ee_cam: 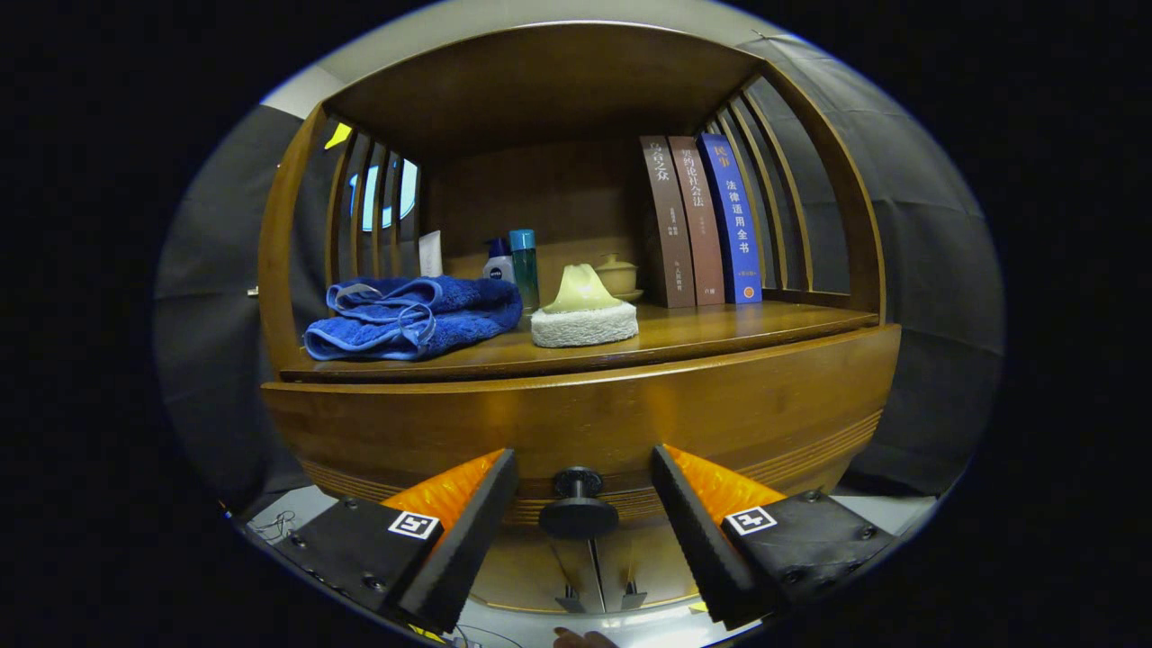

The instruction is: Pull open the drawer, take out the items inside it, and place them on the countertop above the cabinet.

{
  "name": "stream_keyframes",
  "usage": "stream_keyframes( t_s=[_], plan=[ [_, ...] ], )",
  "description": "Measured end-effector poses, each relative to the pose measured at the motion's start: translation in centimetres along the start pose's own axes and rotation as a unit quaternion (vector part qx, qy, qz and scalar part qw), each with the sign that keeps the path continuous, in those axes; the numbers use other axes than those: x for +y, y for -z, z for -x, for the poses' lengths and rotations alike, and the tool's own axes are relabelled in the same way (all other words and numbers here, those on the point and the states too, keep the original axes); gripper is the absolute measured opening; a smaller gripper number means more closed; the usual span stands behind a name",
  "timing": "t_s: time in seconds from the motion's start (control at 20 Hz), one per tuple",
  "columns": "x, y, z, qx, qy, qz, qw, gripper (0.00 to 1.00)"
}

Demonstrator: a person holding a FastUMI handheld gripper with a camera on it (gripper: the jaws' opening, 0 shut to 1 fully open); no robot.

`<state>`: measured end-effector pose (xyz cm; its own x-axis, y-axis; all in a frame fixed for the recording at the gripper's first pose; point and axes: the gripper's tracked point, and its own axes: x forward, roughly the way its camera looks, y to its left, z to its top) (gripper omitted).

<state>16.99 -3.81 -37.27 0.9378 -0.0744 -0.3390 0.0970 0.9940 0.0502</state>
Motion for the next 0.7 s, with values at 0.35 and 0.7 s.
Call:
stream_keyframes(
  t_s=[0.35, 0.7],
  plan=[
    [-0.1, 0.6, -0.7, 0.014, 0.001, -0.009, 1.000, 1.00],
    [-0.8, 2.4, 1.4, 0.047, 0.008, -0.010, 0.999, 0.99]
  ],
)
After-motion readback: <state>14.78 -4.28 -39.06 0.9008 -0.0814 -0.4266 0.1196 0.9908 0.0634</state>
